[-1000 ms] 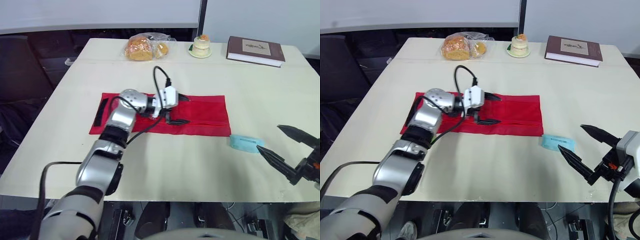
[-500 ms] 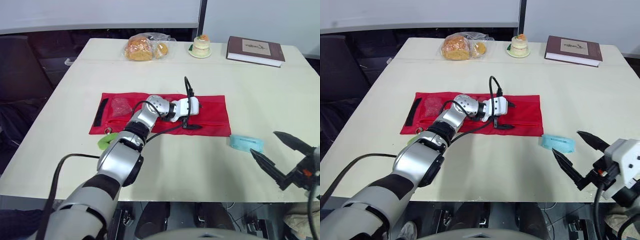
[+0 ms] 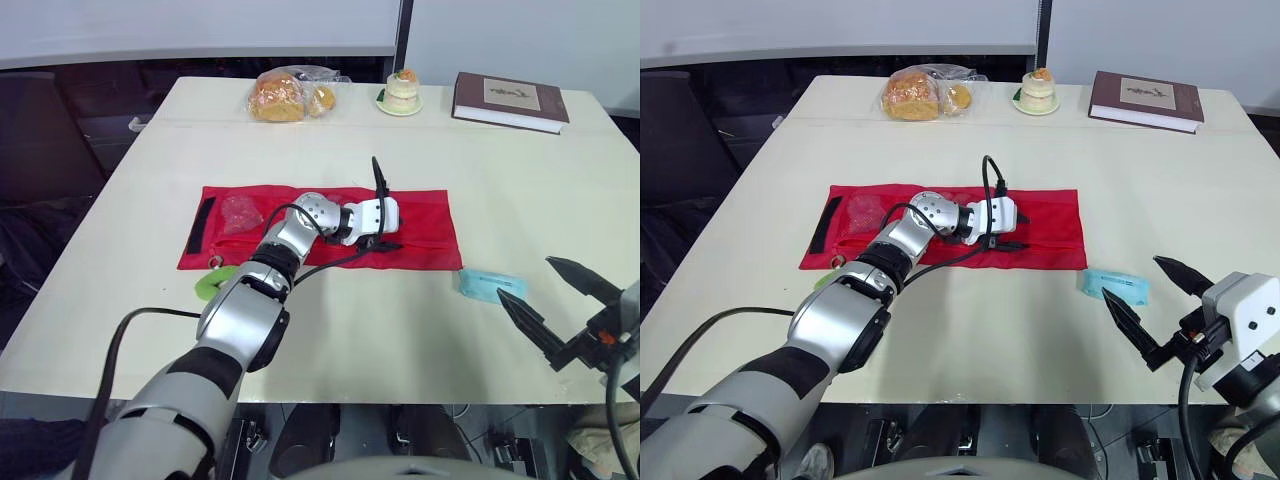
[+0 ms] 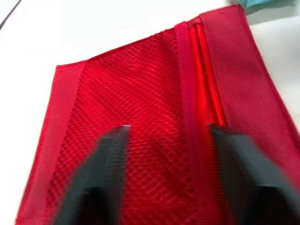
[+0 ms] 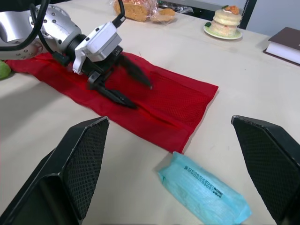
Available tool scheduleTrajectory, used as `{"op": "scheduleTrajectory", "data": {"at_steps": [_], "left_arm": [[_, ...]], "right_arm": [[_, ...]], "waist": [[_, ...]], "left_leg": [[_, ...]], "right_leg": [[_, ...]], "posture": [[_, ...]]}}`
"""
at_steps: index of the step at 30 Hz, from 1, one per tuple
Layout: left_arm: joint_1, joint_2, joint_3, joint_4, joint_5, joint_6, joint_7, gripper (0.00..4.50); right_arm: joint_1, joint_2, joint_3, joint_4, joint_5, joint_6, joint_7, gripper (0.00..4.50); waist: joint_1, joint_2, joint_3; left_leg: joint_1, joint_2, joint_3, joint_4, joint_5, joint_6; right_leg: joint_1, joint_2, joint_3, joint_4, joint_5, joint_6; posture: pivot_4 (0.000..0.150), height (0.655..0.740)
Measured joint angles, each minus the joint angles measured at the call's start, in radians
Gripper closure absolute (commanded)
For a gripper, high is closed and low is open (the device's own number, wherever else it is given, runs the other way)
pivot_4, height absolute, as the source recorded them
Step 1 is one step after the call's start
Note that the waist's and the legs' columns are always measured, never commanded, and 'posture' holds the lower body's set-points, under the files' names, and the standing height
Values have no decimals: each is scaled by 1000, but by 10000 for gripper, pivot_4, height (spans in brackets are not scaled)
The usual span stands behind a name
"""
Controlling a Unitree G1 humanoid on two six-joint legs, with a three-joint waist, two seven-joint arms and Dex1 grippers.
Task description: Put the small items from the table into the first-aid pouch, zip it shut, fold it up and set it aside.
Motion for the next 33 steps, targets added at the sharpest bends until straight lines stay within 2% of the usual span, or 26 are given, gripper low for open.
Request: {"op": "scheduleTrajectory", "data": {"at_steps": [2,4,13,15,20,27,33], "left_arm": [[0,-1,2,0,-2,0,-6,38452],[0,-2,7,0,-4,1,-15,43673],[0,-13,41,-6,-39,3,-60,43673],[3,-16,49,-39,-62,4,-100,43673],[5,-30,57,-89,-85,15,-120,43673],[17,-24,57,-140,-90,35,-117,43673],[43,-23,52,-165,-90,52,-117,43673]], "right_arm": [[-2,0,0,0,-1,0,0,0],[-5,-2,3,1,-2,0,2,0],[12,-66,36,103,-119,-20,123,0],[-42,-177,74,200,-151,-36,255,0],[-204,-300,182,396,-273,-99,374,0],[-468,-317,420,710,-422,-157,496,0],[-584,-303,503,866,-485,-185,555,0]], "waist": [[0,0,0],[0,0,0],[0,0,0],[-2,0,0],[1,0,0],[-1,0,0],[1,0,0]], "left_leg": [[0,0,0,0,0,0],[0,0,0,0,0,0],[0,0,0,0,0,0],[0,0,1,0,0,0],[0,0,0,0,0,0],[0,0,1,0,0,0],[0,0,0,0,0,0]], "right_leg": [[0,0,0,0,0,0],[0,0,0,0,0,0],[0,0,0,0,0,0],[0,0,0,-1,0,0],[0,0,-1,-1,0,0],[0,0,0,-1,0,0],[0,0,0,-1,0,0]], "posture": [[1500,7289],[1500,7289],[1500,7289],[1500,7289],[1500,7289],[1500,7289],[1500,7289]]}}
